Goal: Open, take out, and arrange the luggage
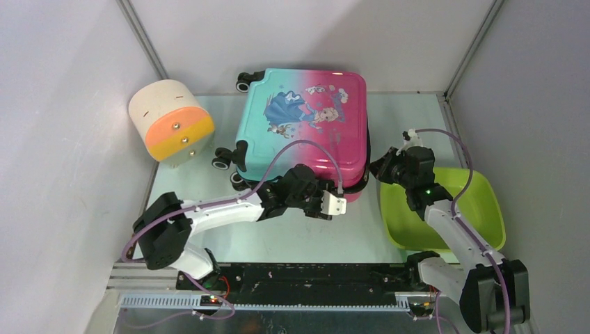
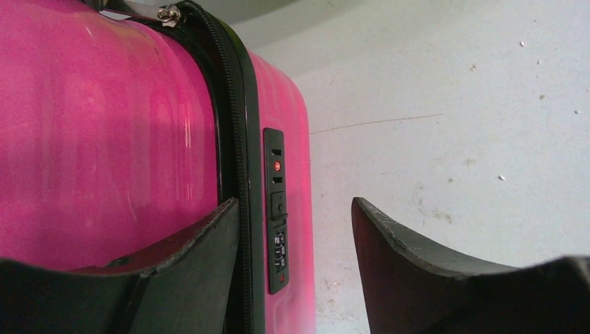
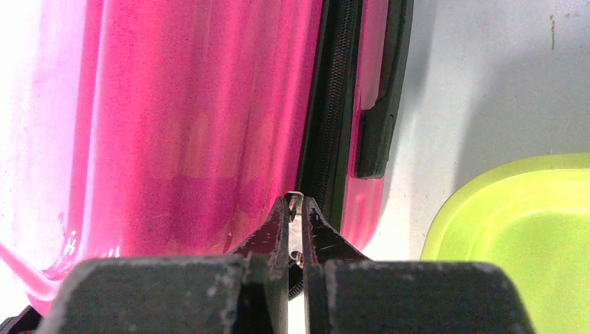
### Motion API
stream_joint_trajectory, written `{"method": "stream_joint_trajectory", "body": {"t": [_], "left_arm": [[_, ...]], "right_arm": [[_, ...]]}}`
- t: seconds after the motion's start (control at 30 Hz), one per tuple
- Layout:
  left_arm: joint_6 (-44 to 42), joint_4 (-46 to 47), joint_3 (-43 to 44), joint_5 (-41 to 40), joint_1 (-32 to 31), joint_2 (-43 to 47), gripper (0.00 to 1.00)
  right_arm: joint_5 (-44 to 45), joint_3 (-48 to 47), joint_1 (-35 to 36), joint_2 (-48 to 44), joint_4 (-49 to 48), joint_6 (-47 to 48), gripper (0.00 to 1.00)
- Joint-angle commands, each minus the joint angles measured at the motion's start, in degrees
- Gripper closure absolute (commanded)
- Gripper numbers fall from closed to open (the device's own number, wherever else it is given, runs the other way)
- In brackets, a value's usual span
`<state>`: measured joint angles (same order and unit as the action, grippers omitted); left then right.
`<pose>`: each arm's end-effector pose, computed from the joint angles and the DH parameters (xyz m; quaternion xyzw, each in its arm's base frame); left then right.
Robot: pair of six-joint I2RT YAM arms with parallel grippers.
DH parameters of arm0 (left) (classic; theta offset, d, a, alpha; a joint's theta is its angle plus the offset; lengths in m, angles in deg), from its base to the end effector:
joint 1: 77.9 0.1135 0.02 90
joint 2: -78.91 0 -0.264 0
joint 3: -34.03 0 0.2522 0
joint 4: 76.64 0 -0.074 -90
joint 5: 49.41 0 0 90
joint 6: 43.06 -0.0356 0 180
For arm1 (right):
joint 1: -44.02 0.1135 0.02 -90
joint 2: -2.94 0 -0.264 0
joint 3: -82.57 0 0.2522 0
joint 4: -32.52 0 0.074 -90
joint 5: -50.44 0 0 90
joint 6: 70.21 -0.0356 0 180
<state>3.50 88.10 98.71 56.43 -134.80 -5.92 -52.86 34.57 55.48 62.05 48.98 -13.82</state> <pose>0.1673 -0.2744 0.2268 0.7164 0.5152 -0.1748 0.4367 0.2221 0.0534 0.2412 0.1043 0.8452 0.2888 0.4375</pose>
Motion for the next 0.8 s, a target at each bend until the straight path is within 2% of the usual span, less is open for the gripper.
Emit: {"method": "stream_joint_trajectory", "body": {"t": [0.0, 0.1, 0.33, 0.43, 0.5, 0.53, 0.57, 0.6, 0.67, 0.77], "left_arm": [[-0.2, 5.2, 1.4, -1.7, -0.3, -1.6, 0.33], [-1.5, 6.6, 2.1, -5.9, -0.4, -2.9, 0.33], [-1.4, 7.0, 3.8, -6.8, -0.5, -5.5, 0.34], [-0.7, 5.3, 4.8, -6.8, -0.8, -7.1, 0.38], [-0.7, 3.7, 5.2, -6.9, -1.0, -8.0, 0.48], [-0.7, 3.3, 5.0, -6.8, -1.0, -8.1, 0.59], [-0.7, 2.3, 4.9, -6.9, -1.1, -7.9, 0.66], [-0.6, 1.1, 4.3, -6.7, -1.1, -7.5, 0.80], [-0.2, -1.2, 2.6, -6.5, -1.3, -5.6, 0.96], [0.6, -3.3, -0.9, -5.4, -1.6, -0.3, 1.00]], "right_arm": [[-2.6, 1.9, 0.5, -1.8, 3.7, -0.5, 1.00], [-2.2, 2.2, 0.6, -2.1, 3.8, -0.6, 1.00], [-2.1, 2.5, 2.0, -0.9, 2.7, -1.3, 1.00], [-2.0, 2.5, 2.1, -0.6, 3.0, -1.8, 1.00], [-1.9, 2.5, 2.1, -0.8, 3.4, -2.1, 1.00], [-1.8, 2.5, 2.1, -0.9, 3.5, -2.2, 1.00], [-1.8, 2.5, 2.1, -1.3, 3.7, -2.1, 1.00], [-1.7, 2.5, 2.2, -1.5, 3.8, -2.1, 1.00], [-1.0, 3.0, 2.2, -3.0, 3.9, -2.6, 1.00], [0.6, 4.2, 2.3, -4.8, 4.8, -4.5, 1.00]]}}
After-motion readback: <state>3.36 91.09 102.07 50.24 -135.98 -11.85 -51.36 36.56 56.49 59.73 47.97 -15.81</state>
